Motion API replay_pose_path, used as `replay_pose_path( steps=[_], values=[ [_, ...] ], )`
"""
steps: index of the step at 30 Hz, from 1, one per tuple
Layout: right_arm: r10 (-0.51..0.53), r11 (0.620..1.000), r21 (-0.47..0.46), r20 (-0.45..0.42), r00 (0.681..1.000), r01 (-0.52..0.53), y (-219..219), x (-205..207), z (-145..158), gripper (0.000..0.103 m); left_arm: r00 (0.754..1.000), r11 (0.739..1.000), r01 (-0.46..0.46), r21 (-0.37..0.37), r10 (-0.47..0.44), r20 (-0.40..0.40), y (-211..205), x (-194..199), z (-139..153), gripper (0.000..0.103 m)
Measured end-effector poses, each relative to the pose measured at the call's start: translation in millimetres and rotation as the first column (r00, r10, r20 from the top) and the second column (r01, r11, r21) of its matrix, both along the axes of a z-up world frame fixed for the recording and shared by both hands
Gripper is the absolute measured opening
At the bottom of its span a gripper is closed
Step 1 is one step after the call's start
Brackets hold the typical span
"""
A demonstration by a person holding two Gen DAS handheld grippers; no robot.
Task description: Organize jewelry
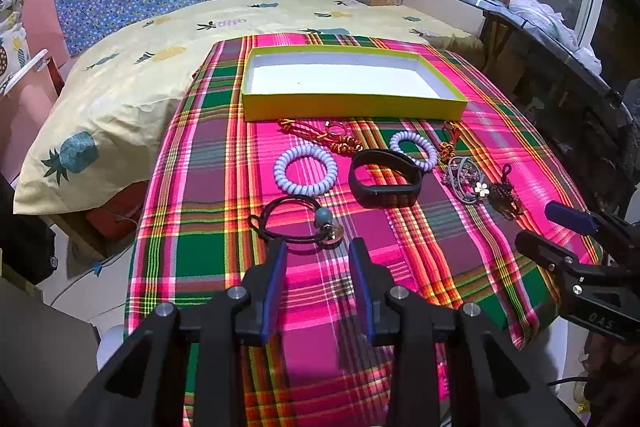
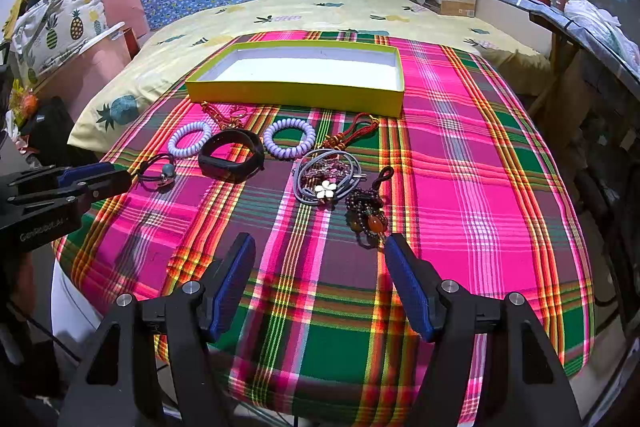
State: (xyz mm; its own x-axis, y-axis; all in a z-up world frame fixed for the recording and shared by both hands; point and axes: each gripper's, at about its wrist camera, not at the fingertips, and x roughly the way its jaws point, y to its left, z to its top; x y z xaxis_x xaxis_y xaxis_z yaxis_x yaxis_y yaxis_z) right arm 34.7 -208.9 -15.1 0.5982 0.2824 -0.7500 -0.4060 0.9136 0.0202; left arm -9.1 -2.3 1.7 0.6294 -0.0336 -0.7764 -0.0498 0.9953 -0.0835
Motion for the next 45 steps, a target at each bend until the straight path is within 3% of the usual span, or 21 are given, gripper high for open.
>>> replay_pose_path(
  steps=[45],
  values=[
    [-0.001, 1.0, -0.001, -0.005, 1.0, 0.001, 0.3, 0.1, -1.1, 0.068, 1.0, 1.0, 0.009, -0.024, -0.009, -0.011, 0.2, 2.2, -1.4, 0.033]
  ],
)
